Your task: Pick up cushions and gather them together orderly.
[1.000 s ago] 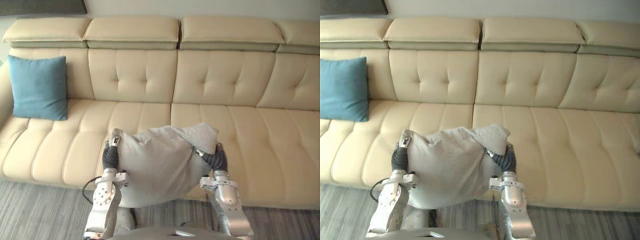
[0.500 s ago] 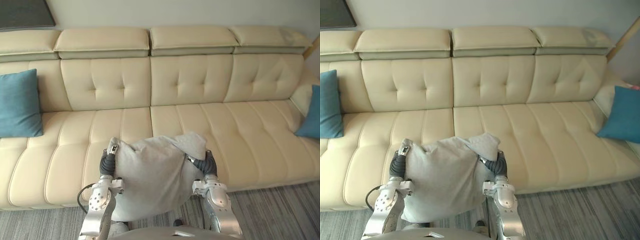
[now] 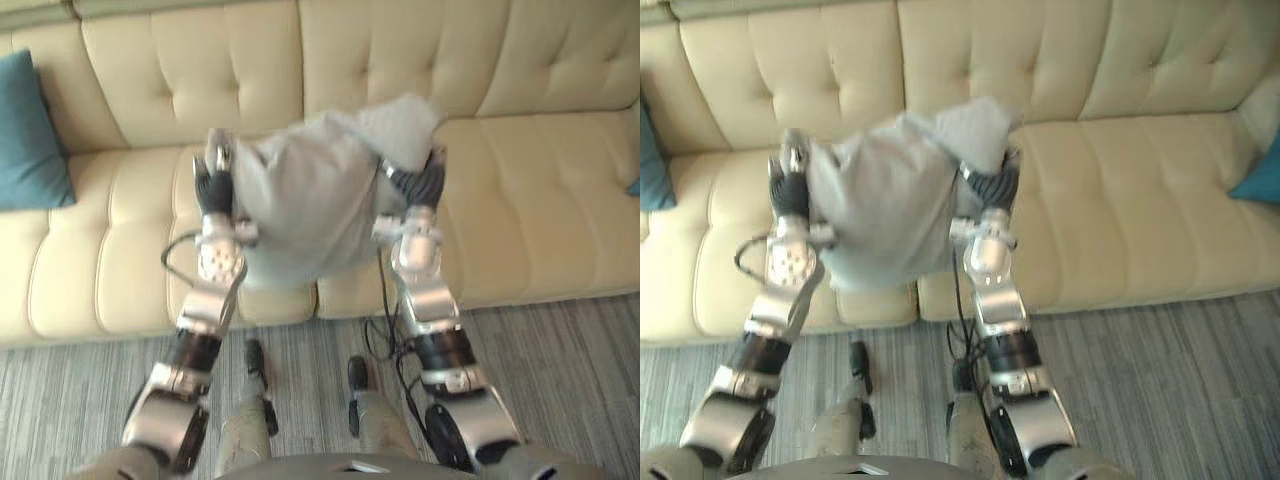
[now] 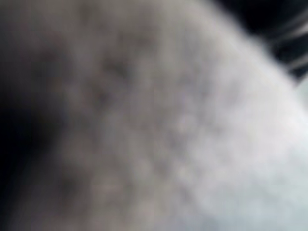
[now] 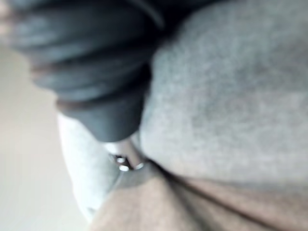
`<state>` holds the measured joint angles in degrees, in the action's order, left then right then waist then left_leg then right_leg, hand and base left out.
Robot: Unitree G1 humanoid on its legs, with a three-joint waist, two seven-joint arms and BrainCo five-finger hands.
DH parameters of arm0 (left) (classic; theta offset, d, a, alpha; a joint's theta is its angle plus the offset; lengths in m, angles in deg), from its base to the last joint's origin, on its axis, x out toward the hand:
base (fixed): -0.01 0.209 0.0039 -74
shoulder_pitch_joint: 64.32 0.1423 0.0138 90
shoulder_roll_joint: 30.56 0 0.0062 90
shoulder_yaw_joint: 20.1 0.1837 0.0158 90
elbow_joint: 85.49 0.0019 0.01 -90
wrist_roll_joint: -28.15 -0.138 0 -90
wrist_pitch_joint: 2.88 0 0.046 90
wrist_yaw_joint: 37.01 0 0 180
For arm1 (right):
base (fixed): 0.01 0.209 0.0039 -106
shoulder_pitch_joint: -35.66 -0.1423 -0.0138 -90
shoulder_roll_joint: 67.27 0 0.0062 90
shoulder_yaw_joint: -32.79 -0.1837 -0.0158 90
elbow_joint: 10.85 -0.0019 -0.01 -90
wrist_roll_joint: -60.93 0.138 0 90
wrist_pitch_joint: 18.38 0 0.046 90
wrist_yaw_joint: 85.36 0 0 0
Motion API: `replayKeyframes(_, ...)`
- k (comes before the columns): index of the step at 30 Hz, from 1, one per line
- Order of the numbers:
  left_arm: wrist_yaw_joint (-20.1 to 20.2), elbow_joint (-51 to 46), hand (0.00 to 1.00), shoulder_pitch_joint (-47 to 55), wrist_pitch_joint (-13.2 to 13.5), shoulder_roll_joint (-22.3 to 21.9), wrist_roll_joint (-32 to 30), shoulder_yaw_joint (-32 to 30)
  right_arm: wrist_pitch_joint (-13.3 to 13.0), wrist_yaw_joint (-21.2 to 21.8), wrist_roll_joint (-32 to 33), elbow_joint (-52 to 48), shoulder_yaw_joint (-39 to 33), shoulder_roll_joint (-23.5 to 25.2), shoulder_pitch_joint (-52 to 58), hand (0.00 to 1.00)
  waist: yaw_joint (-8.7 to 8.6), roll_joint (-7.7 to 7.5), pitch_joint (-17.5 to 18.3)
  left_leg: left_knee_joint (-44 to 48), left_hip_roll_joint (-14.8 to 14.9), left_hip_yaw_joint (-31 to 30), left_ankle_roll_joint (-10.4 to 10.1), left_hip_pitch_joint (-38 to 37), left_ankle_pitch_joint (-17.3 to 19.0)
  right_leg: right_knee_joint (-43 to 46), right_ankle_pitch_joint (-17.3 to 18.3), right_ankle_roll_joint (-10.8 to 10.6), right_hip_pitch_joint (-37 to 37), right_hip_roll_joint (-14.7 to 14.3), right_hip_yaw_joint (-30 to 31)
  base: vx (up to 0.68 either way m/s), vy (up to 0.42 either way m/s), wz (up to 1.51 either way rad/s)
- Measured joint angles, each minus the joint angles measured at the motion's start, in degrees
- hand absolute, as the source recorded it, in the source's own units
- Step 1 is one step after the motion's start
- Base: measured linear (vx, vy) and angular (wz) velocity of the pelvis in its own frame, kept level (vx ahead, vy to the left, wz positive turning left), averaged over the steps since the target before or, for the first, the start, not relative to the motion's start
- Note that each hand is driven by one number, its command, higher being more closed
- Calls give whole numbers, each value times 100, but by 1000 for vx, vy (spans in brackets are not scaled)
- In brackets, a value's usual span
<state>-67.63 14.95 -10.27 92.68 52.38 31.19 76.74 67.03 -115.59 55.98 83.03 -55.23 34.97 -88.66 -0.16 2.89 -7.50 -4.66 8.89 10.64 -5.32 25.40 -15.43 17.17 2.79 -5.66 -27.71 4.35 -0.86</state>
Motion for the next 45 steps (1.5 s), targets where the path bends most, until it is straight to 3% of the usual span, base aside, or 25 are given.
replayKeyframes(3, -305, 253, 100, -1036, -9, 220, -181, -114, -1, -420, -189, -16, -157, 2, -828, 100, 40, 10, -97, 17, -95, 87, -295, 431, 381, 146, 5, 11, -462, 255, -125, -69, -16, 36)
replayKeyframes(4, -351, 389, 100, -1342, -11, 251, -224, -166, -1, -508, -236, -19, -268, -3, -1050, 100, 37, -7, -184, 194, -193, 105, -92, 544, 279, 160, 5, -8, -564, 357, -140, 0, 33, 33)
replayKeyframes(5, -427, 658, 100, -1835, -45, 341, -238, -214, 10, -682, -350, -15, -388, -15, -1414, 100, 93, 118, -292, 297, -237, 65, 165, 591, 6, 363, 44, -66, -780, 338, -109, 22, 7, 32)
replayKeyframes(9, -419, 1092, 100, -3048, -190, 560, -326, -248, 121, -1093, -472, -14, -721, 15, -2260, 100, 80, 173, -657, 25, -353, 1, 165, 1020, -287, 609, 69, -70, -1375, 440, -142, 2, 3, 17)
replayKeyframes(15, -401, 1337, 100, -3662, -336, 546, -317, -357, 456, -1362, -656, 225, -1009, 94, -2955, 100, 74, 173, -890, 26, -368, -114, 5, 1559, -519, 959, 211, -13, -1966, 495, -265, 11, -29, 15)
replayKeyframes(16, -375, 1337, 0, -3718, -336, 541, -314, -406, 500, -1402, -661, 225, -1015, 89, -3027, 100, 68, 173, -891, 26, -367, -121, -91, 1680, -590, 1090, 271, 9, -2113, 538, -298, 29, -79, 18)
replayKeyframes(17, -353, 1338, 0, -3761, -337, 542, -313, -457, 555, -1413, -662, 225, -1017, 89, -3117, 0, 86, 170, -893, 25, -358, -119, -115, 1783, -630, 1208, 321, 42, -2261, 538, -305, 24, -67, 16)
replayKeyframes(21, -279, 1338, 0, -3922, -337, 549, -311, -616, 661, -1512, -724, 225, -1176, 35, -3357, 0, 119, 161, -936, 23, -339, -105, -185, 2085, -769, 1457, 387, 100, -2654, 536, -333, 11, -92, 6)
replayKeyframes(22, -253, 1338, 0, -3956, -336, 549, -312, -618, 703, -1559, -733, 224, -1178, -131, -3384, 0, 123, 156, -944, 10, -291, -10, -302, 2190, -398, 1528, 386, 101, -2817, 535, -343, 10, -57, 7)
replayKeyframes(23, -224, 1352, 0, -4005, -335, 549, -312, -609, 707, -1618, -737, 215, -1181, -269, -3396, 0, 97, 159, -965, -8, -265, 193, -279, 2277, -52, 1457, 330, 98, -2872, 573, -344, 14, -41, 15)
replayKeyframes(24, -187, 1393, 0, -4058, -332, 548, -312, -600, 708, -1647, -736, 208, -1188, -351, -3404, 0, 85, 143, -985, 9, -247, 360, -470, 2320, 206, 1312, 240, 96, -2874, 627, -373, 31, -17, 30)
replayKeyframes(25, -123, 1514, 0, -4228, -321, 572, -312, -601, 708, -1652, -730, 126, -1317, -508, -3439, 0, 41, 103, -1020, 340, -227, 637, -321, 2443, 125, 931, 21, 64, -2885, 708, -383, 67, -36, 9)
replayKeyframes(27, 17, 1513, 0, -4378, -318, 674, -315, -599, 703, -1650, -706, 101, -1383, -659, -3483, 0, 6, 111, -1040, 88, -273, 635, 153, 2294, -374, 893, -11, 39, -2957, 671, -329, 85, -50, 2)
replayKeyframes(28, 94, 1515, 0, -4451, -313, 725, -316, -571, 701, -1651, -653, 103, -1479, -737, -3501, 0, -14, 103, -1050, 29, -282, 618, 190, 2310, -406, 851, -26, 25, -2953, 691, -363, 46, -16, 12)
replayKeyframes(33, 395, 1557, 0, -4343, -306, 1522, -314, -562, 600, -1474, -247, 177, -1588, -1173, -3625, 0, 27, 92, -1058, 30, -239, 543, 155, 2351, -433, 814, -24, 22, -2930, 662, -472, 28, -47, 4)
replayKeyframes(37, 568, 1601, 0, -4081, -306, 2114, -252, -747, 497, -1317, 352, 511, -1647, -1820, -3607, 0, 8, 90, -1058, 30, -224, 516, 63, 2349, -499, 829, -8, 43, -2928, 640, -471, 7, -81, -1)
replayKeyframes(40, 758, 1970, 0, -3805, -307, 2641, -173, -1158, 468, -1067, 708, 1015, -1689, -2406, -3597, 0, -78, 91, -1058, 30, -197, 516, 63, 2335, -499, 857, -6, 47, -2933, 596, -468, -3, -78, -5)
replayKeyframes(45, 934, 2146, 0, -2986, -308, 3061, 149, -1771, 392, -633, 1262, 1473, -1639, -2938, -3414, 0, -104, 90, -1058, 28, -165, 518, 64, 2090, -498, 952, 26, 96, -2757, 550, -435, -9, -93, -4)
